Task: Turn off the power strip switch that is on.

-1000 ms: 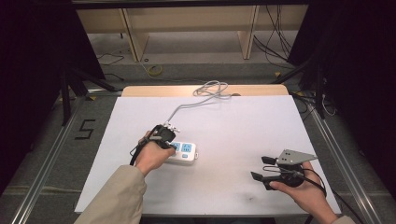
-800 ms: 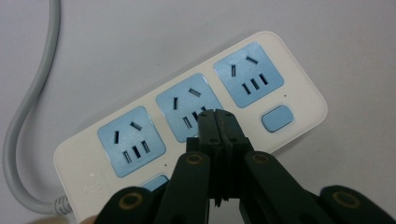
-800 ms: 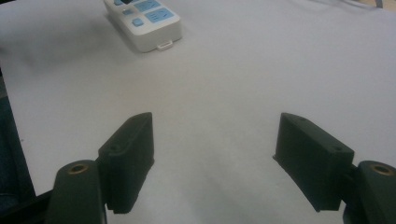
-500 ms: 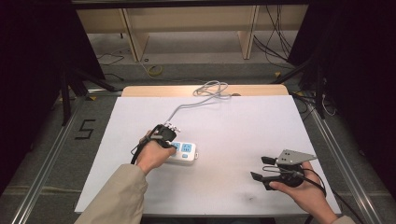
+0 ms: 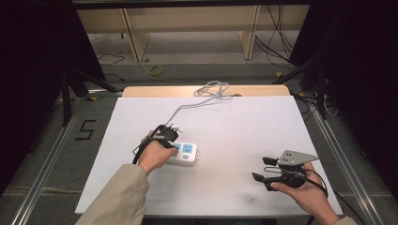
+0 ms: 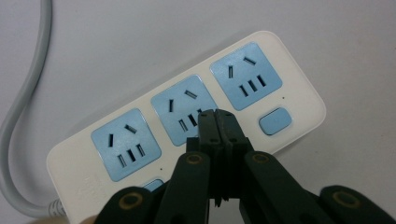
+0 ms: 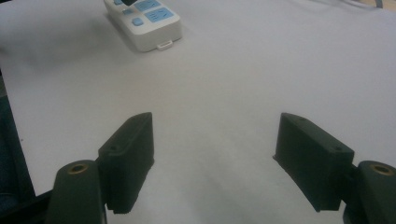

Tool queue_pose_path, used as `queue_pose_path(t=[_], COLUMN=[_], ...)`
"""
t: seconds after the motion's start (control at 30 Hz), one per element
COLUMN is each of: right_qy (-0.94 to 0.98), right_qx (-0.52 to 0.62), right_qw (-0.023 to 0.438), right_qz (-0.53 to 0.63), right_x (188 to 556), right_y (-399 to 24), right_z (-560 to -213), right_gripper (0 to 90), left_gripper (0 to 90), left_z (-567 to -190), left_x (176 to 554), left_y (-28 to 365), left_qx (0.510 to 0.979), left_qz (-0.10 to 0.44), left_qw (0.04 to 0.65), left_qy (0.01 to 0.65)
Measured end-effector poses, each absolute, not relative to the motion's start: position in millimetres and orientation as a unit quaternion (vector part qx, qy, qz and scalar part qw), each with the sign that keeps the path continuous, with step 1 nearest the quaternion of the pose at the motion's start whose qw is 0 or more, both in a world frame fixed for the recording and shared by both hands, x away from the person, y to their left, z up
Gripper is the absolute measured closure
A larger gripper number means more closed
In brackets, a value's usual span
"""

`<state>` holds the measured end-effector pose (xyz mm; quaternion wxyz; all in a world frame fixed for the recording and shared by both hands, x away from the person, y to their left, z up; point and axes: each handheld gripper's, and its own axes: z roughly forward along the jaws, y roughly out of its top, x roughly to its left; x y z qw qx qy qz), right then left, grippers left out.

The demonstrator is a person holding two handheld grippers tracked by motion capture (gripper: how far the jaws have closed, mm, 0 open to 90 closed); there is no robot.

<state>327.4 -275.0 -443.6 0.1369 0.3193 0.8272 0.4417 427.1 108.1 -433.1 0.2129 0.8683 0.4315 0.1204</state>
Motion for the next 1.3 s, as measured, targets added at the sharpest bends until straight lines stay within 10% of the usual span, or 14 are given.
queue_pose_path(t=[1.3], right_qy=[0.829], right_qx=[0.317], right_qw=[0.137], right_qz=[0.440], right_x=[327.4], right_y=[-273.9], right_z=[-443.8], right_gripper=[28.2], left_gripper=[89.9], left_z=[-435.8], left_x=[435.1], left_y=[105.8], left_qx=[0.874], left_qz=[0.093], left_qw=[0.178], left_qy=[0.442])
